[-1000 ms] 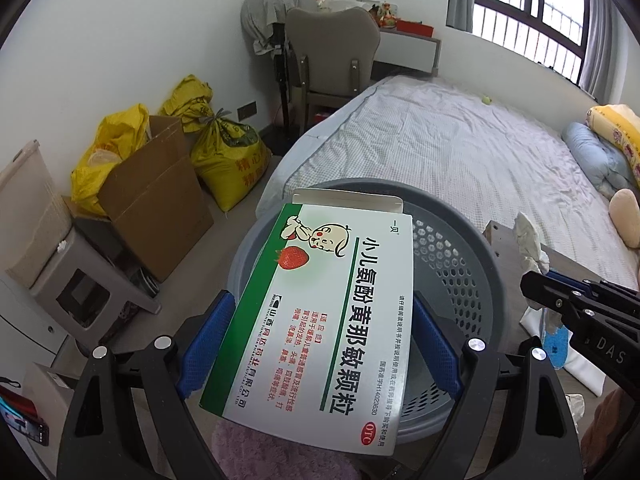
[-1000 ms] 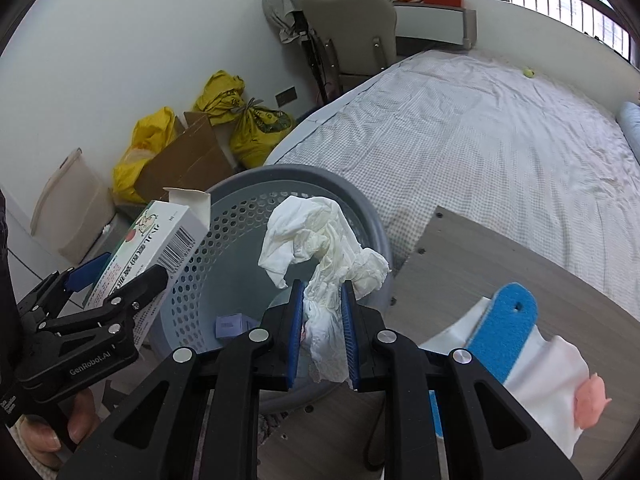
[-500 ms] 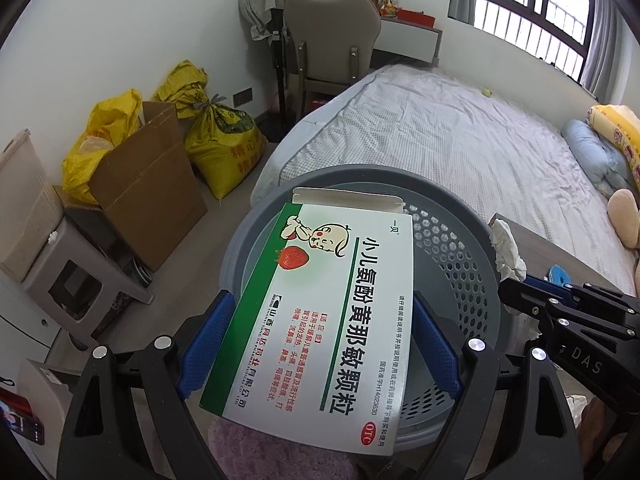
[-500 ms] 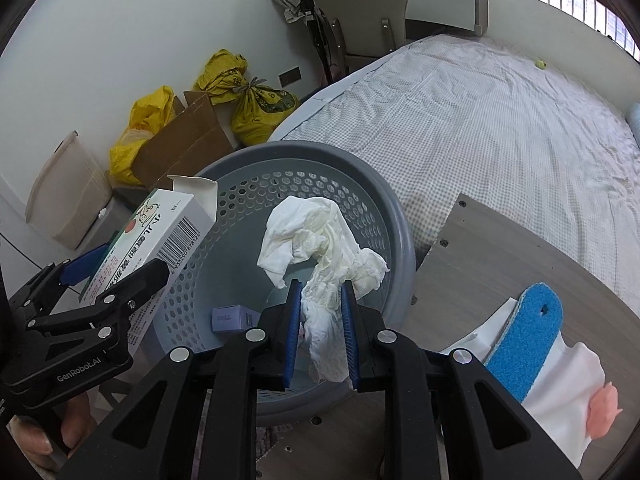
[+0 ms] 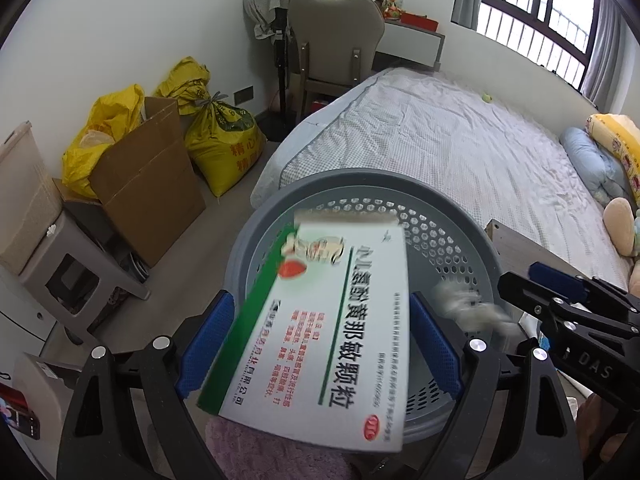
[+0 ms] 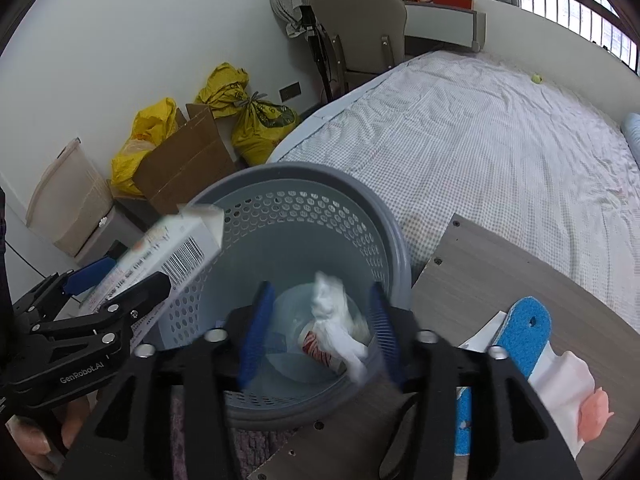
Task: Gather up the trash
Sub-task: 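Open both grippers to drop the box and tissue into the wastebasket, then withdraw both grippers from the wastebasket back toward the table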
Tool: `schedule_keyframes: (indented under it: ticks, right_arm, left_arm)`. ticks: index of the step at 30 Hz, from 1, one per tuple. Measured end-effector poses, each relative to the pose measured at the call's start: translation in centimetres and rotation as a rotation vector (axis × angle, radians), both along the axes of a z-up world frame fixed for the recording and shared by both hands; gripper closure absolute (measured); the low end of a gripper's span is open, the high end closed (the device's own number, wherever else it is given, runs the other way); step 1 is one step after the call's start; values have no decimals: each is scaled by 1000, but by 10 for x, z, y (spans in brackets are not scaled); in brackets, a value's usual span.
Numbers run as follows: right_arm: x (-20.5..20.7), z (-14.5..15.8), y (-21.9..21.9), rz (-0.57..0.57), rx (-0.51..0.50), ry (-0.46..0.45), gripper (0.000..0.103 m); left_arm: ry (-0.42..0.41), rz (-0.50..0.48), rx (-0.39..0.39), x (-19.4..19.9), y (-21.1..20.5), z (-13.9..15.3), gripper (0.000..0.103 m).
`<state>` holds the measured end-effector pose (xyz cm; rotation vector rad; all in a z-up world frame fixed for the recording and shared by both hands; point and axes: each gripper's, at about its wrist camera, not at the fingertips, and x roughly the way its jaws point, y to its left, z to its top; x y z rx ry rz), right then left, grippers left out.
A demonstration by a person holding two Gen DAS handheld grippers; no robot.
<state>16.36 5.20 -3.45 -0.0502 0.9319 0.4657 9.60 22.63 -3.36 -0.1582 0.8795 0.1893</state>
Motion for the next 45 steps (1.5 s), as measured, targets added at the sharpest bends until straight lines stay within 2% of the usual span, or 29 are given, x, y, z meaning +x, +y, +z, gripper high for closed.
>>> schedule_keyframes:
  ticks: [16, 19, 22, 45]
  right_arm:
    - [-5, 5, -5, -12, 6, -2, 46]
    - [-7, 5, -6, -11, 7, -5, 41]
    - [-8, 7, -5, -6, 10, -4, 40]
    - [-41, 30, -11, -8, 7, -89, 32]
  left_arm:
    - [-2, 11, 1, -6, 1, 5, 12]
    - [-5, 12, 2, -7, 2, 6, 11]
    - [-12, 20, -2, -9, 4, 7, 10]
    - [-52, 34, 22, -30, 2, 25, 9]
